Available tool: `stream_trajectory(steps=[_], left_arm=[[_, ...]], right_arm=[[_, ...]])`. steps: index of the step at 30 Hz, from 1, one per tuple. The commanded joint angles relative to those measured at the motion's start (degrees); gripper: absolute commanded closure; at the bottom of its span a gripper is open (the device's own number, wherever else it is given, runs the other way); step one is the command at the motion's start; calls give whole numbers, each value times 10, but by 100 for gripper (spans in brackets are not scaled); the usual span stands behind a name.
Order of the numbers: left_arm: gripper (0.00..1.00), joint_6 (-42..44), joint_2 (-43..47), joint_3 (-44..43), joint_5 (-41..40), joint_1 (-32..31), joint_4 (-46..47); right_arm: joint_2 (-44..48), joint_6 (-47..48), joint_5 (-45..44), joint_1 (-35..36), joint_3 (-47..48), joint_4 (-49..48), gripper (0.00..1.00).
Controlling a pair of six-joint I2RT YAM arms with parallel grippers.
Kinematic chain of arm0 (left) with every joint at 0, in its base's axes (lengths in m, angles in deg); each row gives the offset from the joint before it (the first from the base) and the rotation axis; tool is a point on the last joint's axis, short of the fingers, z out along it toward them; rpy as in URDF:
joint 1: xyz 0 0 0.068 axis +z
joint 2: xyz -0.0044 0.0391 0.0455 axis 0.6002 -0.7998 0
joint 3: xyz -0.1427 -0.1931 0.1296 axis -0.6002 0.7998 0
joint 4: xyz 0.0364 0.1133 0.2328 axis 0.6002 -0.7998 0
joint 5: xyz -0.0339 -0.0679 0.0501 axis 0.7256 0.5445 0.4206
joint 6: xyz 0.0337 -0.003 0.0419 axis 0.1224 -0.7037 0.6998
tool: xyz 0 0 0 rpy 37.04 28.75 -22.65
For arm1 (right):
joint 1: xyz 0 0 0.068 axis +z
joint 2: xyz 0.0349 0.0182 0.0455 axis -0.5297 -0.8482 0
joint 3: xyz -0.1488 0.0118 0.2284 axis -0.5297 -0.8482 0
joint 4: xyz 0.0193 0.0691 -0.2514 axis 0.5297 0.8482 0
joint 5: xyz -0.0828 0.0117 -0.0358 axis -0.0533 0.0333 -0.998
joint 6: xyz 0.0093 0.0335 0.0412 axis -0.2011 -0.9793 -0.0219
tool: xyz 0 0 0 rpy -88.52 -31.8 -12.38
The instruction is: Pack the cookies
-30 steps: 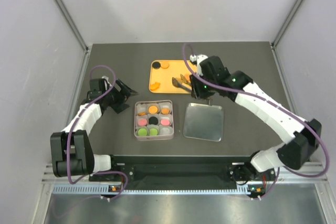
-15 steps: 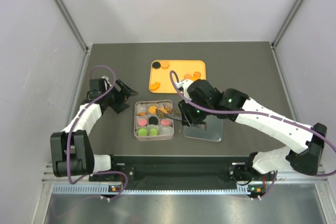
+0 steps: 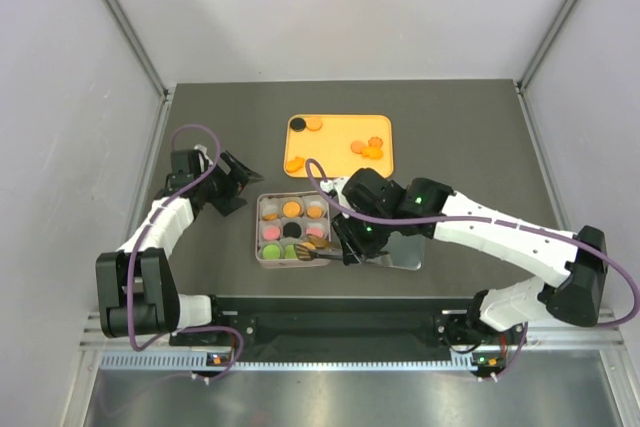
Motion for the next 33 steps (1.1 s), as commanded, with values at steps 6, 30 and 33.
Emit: stream_trajectory(steps=[6,30,33], left_arm=[[5,1,8,8,9,4,33],[5,1,5,9,10,5,33],[5,1,4,9,10,4,34]], right_arm=[[-2,-7,24,-7,-1,13,62],[-24,-4,10,-39,12,11,62],[-27,-3,8,-39,11,10,62]])
